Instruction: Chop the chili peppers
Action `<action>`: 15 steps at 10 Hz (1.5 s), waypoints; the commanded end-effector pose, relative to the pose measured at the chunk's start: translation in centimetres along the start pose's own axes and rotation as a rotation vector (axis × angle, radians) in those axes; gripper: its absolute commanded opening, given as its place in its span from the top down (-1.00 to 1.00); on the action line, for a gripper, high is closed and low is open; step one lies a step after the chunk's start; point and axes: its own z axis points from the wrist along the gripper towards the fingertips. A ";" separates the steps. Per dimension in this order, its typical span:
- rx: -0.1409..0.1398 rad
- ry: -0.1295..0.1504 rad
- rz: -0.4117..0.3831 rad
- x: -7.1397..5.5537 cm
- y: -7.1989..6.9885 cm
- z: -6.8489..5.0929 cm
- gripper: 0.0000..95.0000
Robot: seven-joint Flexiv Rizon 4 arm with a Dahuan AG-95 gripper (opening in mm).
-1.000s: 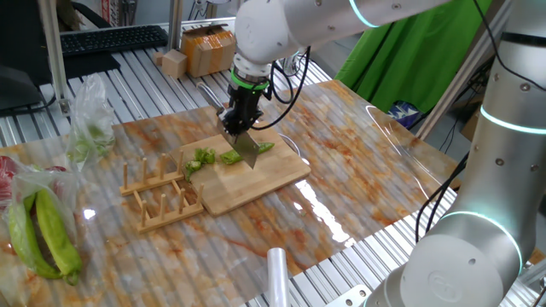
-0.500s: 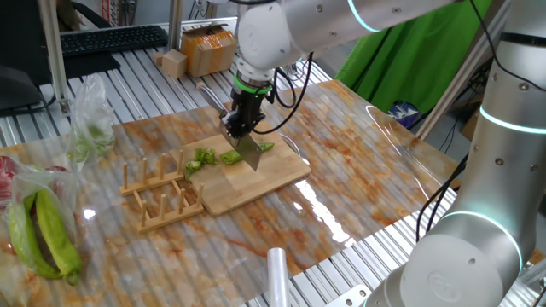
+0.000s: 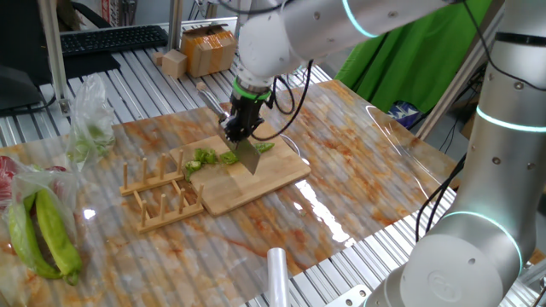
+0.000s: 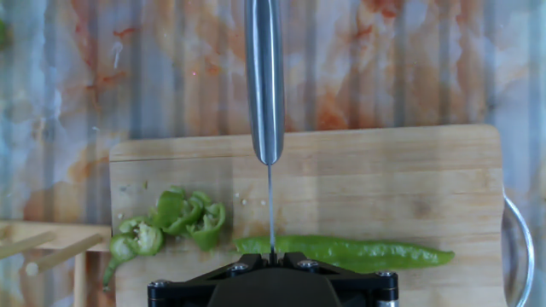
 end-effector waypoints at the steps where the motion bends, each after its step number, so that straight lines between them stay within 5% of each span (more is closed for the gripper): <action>1: 0.000 -0.022 0.004 0.0 0.4 2.2 1.00; 6: -0.008 -0.012 0.026 0.3 0.4 2.2 1.00; 11: -0.077 -0.002 0.091 0.7 1.0 1.5 1.00; 14: -0.085 -0.008 0.100 0.7 1.2 1.3 1.00; 15: -0.060 -0.012 0.085 0.7 1.4 1.1 1.00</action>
